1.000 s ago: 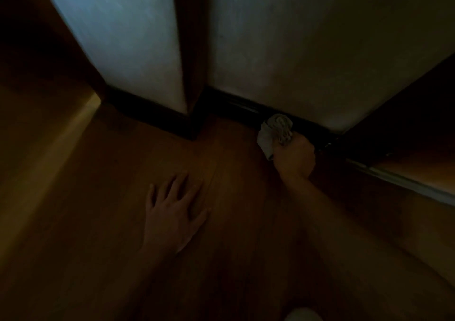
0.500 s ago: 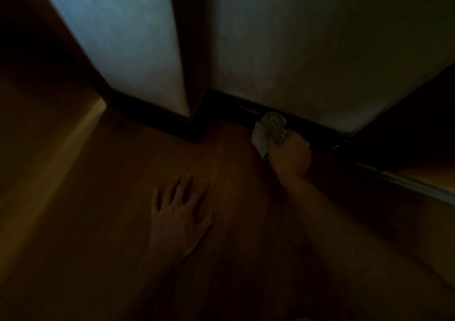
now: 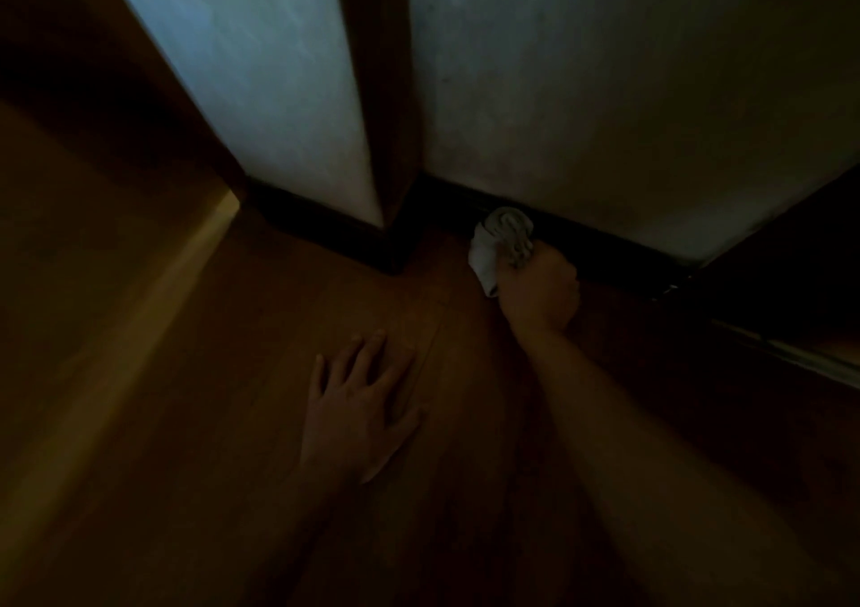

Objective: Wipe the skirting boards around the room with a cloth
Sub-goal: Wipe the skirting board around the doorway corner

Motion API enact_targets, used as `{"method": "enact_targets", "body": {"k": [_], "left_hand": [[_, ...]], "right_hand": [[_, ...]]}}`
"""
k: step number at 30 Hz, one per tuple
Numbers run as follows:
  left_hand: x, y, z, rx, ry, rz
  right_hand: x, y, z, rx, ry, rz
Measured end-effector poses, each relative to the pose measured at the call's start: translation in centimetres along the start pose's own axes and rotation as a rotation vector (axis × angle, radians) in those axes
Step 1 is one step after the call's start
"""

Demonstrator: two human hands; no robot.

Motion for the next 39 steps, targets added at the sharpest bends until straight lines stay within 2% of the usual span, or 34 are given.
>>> {"method": "enact_targets", "body": {"k": [6,10,17,23,30,36,39], "left_hand": [[-0.2,0.2,0.6,0.032,0.027,0.001],[-0.3,0.0,0.7,0.017,0.049,-0.001],[-0.5,0.0,0.4,0.048,-0.003,0.035],[-0.3,-0.1,-0.2,0.026,0.014,0.005],[-0.7,-0.1,-0.2,0.005,0.056,0.030],[-0.7,-0.2,-0.5,0.007,0.043,0.042],[-0.8,-0.1,-0.5,0.013,0.035,0.045]], "right_hand": [[-2.6,0.5,0.9,-0.092,-0.041,-0.040],[-0.7,0.0,0.2,-0.010,-0.055,0.025],[-3.4,0.3,1.3,-0.073,-0.041,-0.053],[-1.6,0.2,1.0,0.007,-0.060,0.032],[-6.3,0.9,4.0,-0.158,-0.065,-0.126],[-6.1,0.7,4.2,-0.094,-0.073,-0.069],[-6.7,0.7,4.7,-0.146,-0.083,-0.097]]}}
Point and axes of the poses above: each hand's wrist, its own y-axis away from the middle knuckle, its own z-axis out of the back of the hand, x = y × z, the point moved 1 cm from there along -y, towards the middle knuckle, and after that the axes turned 10 degrees about x, right-handed, at the moved point
